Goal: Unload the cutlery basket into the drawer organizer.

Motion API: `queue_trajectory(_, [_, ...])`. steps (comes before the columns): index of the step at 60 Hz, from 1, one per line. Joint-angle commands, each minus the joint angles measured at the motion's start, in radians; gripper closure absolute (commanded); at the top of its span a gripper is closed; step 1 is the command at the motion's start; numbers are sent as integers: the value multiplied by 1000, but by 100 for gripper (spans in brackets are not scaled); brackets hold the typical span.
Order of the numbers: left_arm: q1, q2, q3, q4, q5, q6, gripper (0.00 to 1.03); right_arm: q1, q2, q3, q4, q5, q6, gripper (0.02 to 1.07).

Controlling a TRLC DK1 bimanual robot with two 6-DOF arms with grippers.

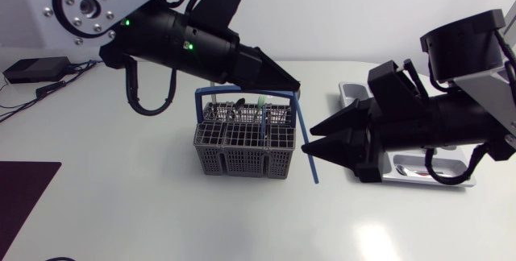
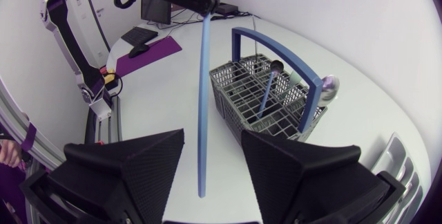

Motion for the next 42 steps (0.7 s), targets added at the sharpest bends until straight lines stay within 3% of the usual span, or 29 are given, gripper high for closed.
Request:
queue_trajectory(1, [10,16,31,-7,19,-26,94,9,15,21,10,-7,25,64])
queue_trajectory(15, [12,18,31,-7,19,-26,94,18,15,5,5,-16,25,85])
queue_trajectory(42, [23,21,40,-1,20,-46,93,38,6,-13,2,-21,24,99])
